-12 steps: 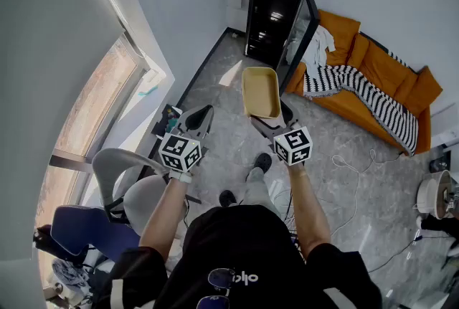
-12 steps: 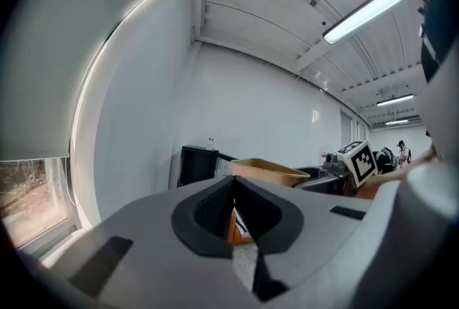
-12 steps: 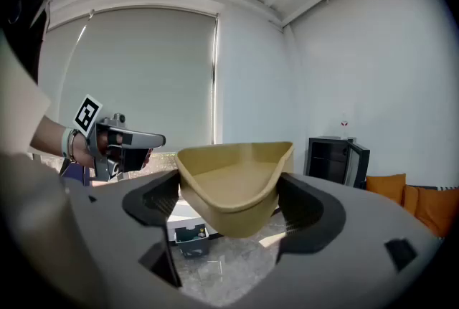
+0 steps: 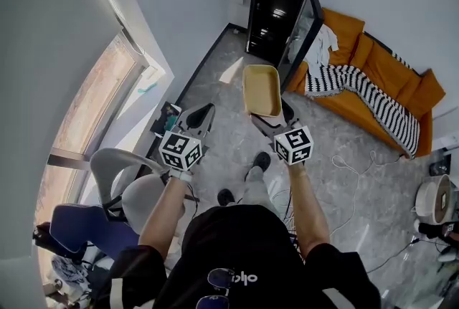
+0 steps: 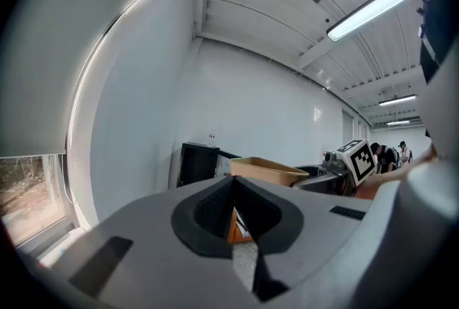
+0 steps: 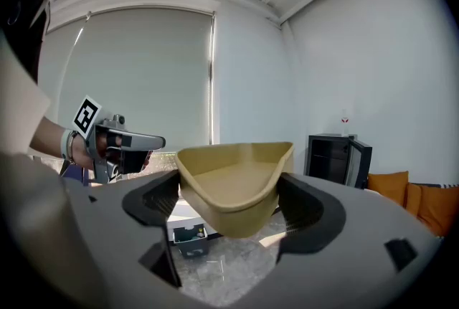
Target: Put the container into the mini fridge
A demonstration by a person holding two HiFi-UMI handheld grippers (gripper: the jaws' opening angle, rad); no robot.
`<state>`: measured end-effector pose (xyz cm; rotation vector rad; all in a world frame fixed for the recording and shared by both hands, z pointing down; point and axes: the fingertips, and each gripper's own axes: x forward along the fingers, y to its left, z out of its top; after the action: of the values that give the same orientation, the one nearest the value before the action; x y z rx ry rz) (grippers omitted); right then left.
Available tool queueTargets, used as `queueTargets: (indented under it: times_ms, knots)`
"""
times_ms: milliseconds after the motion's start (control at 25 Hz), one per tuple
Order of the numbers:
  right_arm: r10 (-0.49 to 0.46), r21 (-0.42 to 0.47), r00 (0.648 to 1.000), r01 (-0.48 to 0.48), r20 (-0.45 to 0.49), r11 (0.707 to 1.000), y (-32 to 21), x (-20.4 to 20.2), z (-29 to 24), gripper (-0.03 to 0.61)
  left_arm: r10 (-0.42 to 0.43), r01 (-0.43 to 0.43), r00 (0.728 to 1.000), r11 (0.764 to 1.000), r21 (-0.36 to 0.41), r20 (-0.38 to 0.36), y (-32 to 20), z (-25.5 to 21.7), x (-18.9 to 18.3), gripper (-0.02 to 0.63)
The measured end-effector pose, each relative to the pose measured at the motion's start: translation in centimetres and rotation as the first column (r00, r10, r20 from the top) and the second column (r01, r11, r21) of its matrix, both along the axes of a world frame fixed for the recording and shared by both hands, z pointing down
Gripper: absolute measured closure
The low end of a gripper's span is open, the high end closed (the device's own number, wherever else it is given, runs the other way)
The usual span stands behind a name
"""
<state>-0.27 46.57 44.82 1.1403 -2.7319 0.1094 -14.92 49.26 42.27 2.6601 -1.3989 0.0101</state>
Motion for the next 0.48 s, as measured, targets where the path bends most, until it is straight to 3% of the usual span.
queueTargets:
  times_ms: [480]
  knots:
    - [-0.014, -0.034, 1.000, 0.014, -0.012, 0.999, -9.8, 1.7, 0.9, 0.135, -0.015, 0.015, 1.000, 0.998, -0.058, 0.000, -9.6, 1.5, 1.5, 0.606]
